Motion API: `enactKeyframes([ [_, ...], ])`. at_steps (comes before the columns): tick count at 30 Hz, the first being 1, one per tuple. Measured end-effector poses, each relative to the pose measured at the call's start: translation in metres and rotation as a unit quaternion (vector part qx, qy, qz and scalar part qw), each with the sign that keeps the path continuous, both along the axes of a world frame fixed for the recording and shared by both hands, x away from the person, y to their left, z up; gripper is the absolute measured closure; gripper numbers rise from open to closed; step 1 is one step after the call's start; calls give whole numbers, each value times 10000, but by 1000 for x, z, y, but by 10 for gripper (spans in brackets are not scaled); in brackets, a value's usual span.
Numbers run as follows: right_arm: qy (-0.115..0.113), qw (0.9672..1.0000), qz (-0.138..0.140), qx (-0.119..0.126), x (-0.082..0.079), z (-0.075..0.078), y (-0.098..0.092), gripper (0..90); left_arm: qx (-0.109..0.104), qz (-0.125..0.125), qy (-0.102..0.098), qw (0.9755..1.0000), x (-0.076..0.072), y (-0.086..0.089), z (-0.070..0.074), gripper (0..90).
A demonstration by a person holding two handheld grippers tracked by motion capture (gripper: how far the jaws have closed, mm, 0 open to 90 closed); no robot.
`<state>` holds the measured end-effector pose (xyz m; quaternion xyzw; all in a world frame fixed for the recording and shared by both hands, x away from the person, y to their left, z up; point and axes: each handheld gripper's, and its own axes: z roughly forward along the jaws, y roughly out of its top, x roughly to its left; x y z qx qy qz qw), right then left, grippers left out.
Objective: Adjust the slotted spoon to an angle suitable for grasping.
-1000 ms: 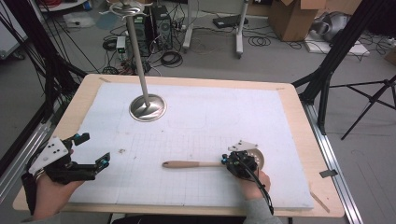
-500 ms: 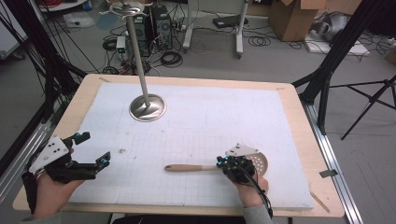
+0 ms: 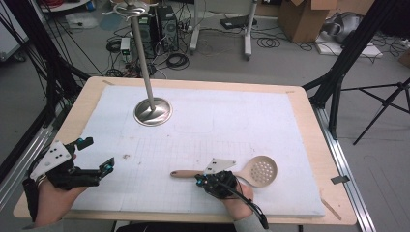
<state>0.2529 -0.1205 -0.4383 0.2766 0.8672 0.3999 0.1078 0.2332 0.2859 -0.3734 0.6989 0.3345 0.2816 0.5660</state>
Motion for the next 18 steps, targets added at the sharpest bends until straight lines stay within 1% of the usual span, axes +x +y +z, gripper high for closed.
enactKeyframes([
  [5,12,9999,87,-112,4,-6,11,900,2,17,-15,10000,-1,1,0,18],
  [7,-45,9999,65,-80,6,-6,13,900,5,23,-17,10000,-2,1,0,18],
  [12,-221,9997,-28,-139,13,-8,17,900,5,50,-15,10000,-4,2,0,18],
  [18,-285,9992,-189,-188,19,-8,20,900,26,70,0,10000,-5,4,-1,18],
])
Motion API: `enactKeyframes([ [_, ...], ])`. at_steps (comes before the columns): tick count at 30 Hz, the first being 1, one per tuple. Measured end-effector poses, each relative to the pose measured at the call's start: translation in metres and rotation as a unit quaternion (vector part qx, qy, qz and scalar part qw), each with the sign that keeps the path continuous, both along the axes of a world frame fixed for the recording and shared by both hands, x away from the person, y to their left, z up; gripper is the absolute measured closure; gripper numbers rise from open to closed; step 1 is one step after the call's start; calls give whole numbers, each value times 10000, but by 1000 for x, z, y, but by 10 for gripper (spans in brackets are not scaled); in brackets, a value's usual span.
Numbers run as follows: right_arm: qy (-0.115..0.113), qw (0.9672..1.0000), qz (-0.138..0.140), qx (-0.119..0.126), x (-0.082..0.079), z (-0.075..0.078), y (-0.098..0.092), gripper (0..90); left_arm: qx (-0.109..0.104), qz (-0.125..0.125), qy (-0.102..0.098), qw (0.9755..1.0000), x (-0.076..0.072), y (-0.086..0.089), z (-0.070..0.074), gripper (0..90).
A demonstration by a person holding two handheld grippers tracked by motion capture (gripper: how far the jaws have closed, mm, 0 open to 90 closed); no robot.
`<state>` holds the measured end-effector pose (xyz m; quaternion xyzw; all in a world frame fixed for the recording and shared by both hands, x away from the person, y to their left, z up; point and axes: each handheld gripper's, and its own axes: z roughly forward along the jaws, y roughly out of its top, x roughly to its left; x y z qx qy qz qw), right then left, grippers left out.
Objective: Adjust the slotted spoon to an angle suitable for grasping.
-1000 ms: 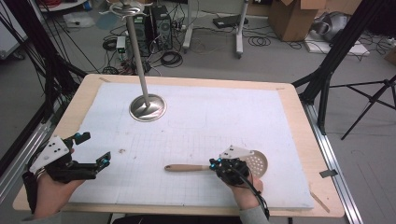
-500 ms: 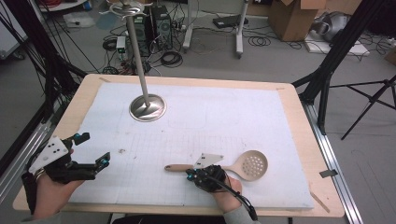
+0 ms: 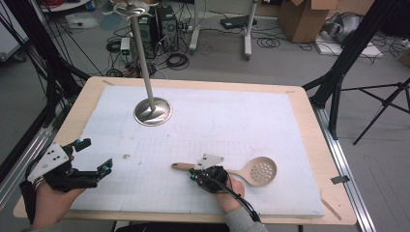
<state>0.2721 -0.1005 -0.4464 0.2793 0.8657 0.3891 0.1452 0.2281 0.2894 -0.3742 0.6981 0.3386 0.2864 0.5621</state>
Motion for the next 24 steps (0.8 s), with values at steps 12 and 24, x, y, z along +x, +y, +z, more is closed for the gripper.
enactKeyframes([
  [12,2,9997,-220,-44,24,0,2,900,-17,54,-8,10000,-4,4,0,18],
  [24,-128,9988,-479,-28,38,-1,3,900,-36,51,-10,10000,-4,4,0,18],
])
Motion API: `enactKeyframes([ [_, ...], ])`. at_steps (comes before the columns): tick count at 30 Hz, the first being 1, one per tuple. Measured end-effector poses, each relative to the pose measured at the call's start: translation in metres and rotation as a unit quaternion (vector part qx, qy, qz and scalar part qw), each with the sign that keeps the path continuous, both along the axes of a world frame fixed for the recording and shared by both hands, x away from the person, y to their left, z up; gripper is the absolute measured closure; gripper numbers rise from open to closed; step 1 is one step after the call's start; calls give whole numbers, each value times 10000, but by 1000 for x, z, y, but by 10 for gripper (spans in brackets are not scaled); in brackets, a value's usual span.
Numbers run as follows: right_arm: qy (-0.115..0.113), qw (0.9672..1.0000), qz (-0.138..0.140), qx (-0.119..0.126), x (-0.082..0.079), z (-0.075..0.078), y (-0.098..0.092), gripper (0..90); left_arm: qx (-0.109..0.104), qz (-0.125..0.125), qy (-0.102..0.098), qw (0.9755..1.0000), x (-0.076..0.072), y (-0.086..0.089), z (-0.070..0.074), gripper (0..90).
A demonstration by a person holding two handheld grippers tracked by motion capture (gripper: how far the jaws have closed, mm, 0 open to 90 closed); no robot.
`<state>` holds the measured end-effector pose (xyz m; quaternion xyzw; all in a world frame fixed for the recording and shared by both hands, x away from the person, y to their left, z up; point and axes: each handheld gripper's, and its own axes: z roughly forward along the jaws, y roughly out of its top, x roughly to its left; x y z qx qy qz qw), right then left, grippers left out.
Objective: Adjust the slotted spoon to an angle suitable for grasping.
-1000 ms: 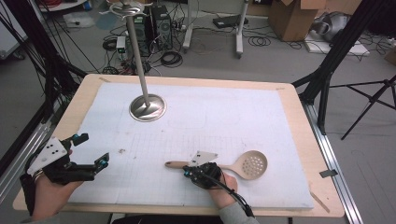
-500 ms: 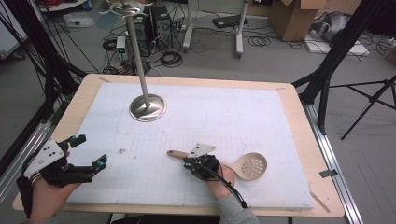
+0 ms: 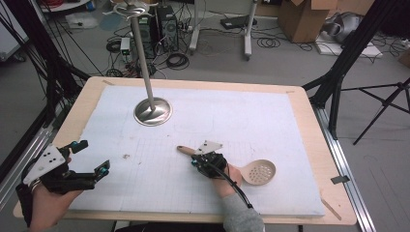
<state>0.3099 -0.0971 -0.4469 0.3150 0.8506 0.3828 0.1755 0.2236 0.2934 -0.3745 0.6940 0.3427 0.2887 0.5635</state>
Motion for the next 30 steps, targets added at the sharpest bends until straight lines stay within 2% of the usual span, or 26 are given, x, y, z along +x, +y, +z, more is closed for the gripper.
enactKeyframes([
  [9,-105,9998,-167,-42,7,-1,1,900,-10,9,0,10000,0,1,0,18],
  [18,-96,9994,-320,-25,13,-1,0,900,-20,4,-8,10000,-1,1,0,18],
  [22,-32,9995,-311,10,13,-1,0,900,-16,1,0,10000,-1,1,0,18],
  [25,-6,9996,-267,134,12,2,-2,900,-18,0,-1,10000,0,1,0,18],
  [27,-2,9996,-170,242,9,8,-4,900,-22,12,10,10000,0,2,-1,18],
  [30,-20,9996,-99,275,7,13,-6,899,-12,23,14,10000,0,3,-1,18],
])
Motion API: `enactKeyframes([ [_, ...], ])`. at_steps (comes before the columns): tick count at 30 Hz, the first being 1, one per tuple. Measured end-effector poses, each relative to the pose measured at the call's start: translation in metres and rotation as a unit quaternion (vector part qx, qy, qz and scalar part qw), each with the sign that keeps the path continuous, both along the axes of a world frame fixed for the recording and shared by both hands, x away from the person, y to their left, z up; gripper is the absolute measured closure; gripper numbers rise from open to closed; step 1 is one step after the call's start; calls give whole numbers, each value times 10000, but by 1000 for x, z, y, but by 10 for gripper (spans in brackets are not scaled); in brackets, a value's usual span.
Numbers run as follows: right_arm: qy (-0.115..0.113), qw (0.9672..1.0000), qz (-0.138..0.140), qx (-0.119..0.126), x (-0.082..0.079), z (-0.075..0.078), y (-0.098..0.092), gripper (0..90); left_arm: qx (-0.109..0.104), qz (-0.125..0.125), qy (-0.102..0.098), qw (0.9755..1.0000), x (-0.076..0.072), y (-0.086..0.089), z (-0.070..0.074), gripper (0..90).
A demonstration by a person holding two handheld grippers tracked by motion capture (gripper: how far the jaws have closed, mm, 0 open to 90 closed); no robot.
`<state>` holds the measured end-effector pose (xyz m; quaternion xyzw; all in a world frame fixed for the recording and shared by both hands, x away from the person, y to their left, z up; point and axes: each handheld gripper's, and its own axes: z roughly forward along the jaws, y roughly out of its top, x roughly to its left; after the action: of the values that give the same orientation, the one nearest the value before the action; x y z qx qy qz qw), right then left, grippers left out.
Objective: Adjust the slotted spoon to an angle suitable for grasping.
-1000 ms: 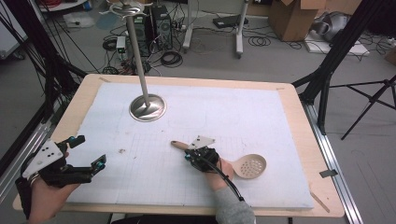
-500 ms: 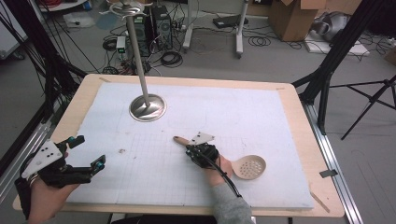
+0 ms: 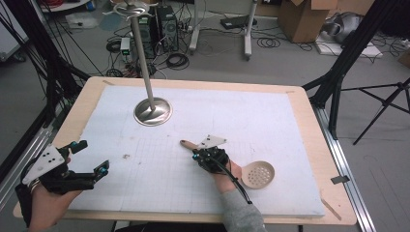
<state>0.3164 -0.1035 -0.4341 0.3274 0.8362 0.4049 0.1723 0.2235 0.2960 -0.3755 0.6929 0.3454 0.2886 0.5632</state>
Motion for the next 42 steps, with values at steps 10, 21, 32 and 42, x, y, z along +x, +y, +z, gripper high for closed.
enactKeyframes([
  [10,120,9983,531,206,-6,34,-24,658,7,-21,16,10000,2,-1,-1,18],
  [21,240,9959,875,-33,-4,43,-45,378,4,-77,33,10000,7,-4,-2,18],
  [32,398,9929,1097,-226,-4,46,-71,154,-1,-118,65,9999,10,-7,-3,18],
  [42,543,9913,1177,-210,0,47,-87,154,8,-85,73,9999,8,-5,-4,18],
])
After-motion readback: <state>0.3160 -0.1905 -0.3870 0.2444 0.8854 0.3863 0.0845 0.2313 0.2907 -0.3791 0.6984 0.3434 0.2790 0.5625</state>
